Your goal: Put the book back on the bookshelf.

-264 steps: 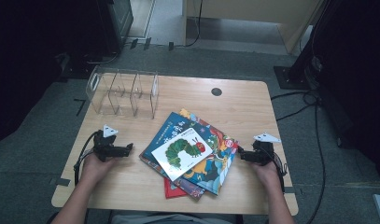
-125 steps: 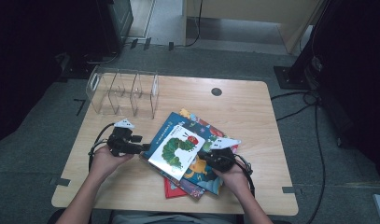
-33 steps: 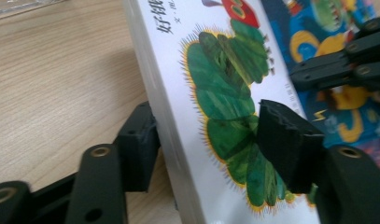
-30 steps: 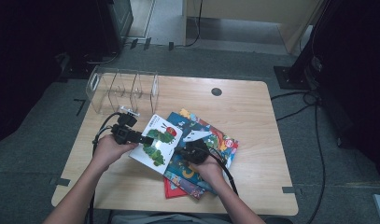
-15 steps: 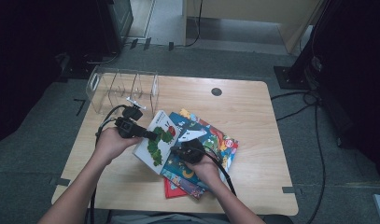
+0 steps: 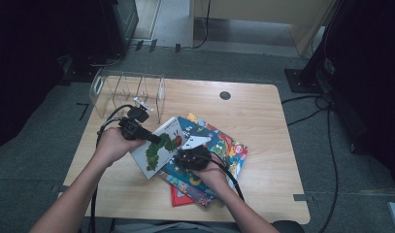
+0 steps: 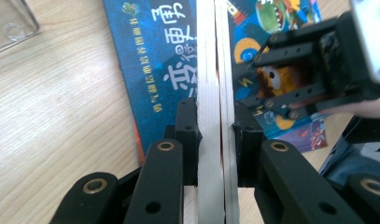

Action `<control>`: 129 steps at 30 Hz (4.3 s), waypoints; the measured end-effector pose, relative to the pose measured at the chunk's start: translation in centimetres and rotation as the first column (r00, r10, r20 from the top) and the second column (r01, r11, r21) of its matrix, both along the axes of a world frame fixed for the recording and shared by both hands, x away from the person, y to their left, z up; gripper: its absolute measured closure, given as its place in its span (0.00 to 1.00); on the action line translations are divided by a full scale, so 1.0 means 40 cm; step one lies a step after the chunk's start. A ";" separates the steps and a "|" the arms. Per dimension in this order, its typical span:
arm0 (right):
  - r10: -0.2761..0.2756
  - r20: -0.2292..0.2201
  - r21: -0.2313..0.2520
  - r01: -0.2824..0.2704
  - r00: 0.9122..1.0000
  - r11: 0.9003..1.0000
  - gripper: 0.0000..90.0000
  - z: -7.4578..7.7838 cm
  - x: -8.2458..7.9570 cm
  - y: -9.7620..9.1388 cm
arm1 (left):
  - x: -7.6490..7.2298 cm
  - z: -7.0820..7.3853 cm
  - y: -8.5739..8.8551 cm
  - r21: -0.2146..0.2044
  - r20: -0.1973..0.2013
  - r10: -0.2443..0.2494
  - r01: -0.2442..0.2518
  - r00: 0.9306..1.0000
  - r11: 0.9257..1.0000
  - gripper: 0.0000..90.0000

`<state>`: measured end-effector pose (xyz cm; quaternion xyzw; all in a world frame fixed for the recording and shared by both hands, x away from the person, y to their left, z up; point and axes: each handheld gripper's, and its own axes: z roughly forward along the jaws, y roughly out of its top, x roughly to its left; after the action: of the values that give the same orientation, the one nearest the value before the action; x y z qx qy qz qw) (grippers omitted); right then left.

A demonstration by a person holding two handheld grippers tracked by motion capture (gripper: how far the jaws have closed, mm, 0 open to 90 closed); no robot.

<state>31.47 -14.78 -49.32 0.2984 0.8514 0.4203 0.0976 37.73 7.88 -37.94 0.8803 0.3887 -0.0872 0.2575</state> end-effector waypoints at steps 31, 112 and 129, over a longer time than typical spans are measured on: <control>-0.033 0.039 -0.047 0.035 0.999 0.998 0.47 -0.003 -0.012 -0.055 | 0.043 0.061 0.109 0.035 0.078 0.170 -0.173 0.982 0.984 0.87; -0.042 0.036 -0.048 0.044 0.998 0.998 0.49 -0.004 -0.013 -0.056 | 0.285 0.008 0.057 0.083 0.095 0.495 -0.503 0.864 0.861 0.87; -0.046 0.036 -0.048 0.048 0.998 0.998 0.50 -0.004 -0.013 -0.056 | 0.323 -0.010 0.046 0.058 0.115 0.524 -0.533 0.844 0.844 0.87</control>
<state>30.95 -17.01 -49.47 0.3084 0.8522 0.4023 0.1296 50.64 9.74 -38.34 0.7526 0.6070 0.0462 0.2510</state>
